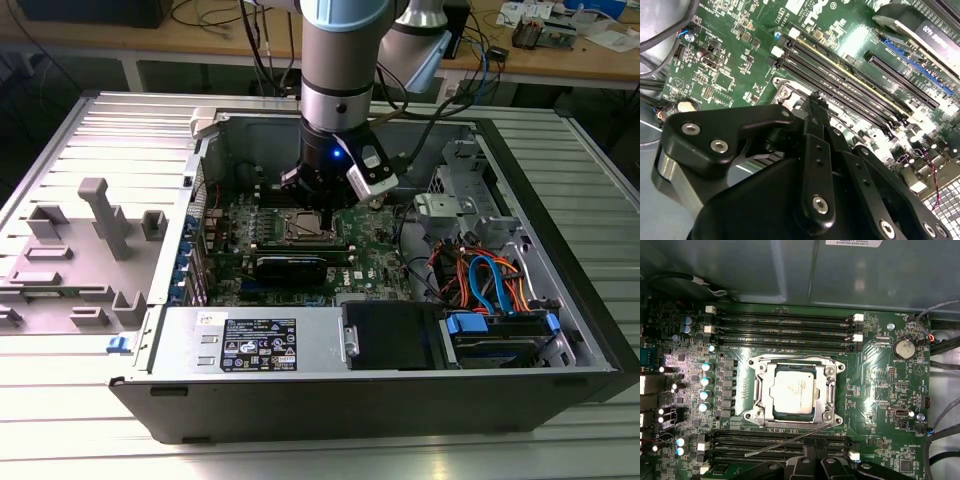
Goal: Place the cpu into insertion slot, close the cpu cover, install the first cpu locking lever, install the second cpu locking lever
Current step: 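Install the second cpu locking lever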
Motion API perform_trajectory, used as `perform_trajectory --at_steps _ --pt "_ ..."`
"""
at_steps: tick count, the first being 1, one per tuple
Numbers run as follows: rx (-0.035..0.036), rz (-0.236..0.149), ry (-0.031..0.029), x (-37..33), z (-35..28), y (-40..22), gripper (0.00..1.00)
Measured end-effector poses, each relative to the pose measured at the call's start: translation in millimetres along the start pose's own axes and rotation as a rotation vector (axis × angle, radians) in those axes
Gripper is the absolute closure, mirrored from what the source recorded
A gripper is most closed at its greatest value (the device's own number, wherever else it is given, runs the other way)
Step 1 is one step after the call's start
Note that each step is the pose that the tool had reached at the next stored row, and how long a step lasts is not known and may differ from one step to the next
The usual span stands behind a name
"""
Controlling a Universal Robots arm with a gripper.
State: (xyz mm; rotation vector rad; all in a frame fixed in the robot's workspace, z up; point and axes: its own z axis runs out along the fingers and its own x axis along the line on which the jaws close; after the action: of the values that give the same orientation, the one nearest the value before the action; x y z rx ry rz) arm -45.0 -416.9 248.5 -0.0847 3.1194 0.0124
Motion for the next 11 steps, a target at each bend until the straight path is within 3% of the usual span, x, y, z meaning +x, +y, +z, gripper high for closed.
perform_trajectory --at_steps 9,10,11 --pt "-0.0001 0.000 0.0000 0.2 0.0 0.0 0.89" --pt "-0.0002 0.000 0.0022 0.2 0.4 0.0 0.89" --pt "-0.0007 0.001 0.0103 0.3 1.0 0.0 0.89"
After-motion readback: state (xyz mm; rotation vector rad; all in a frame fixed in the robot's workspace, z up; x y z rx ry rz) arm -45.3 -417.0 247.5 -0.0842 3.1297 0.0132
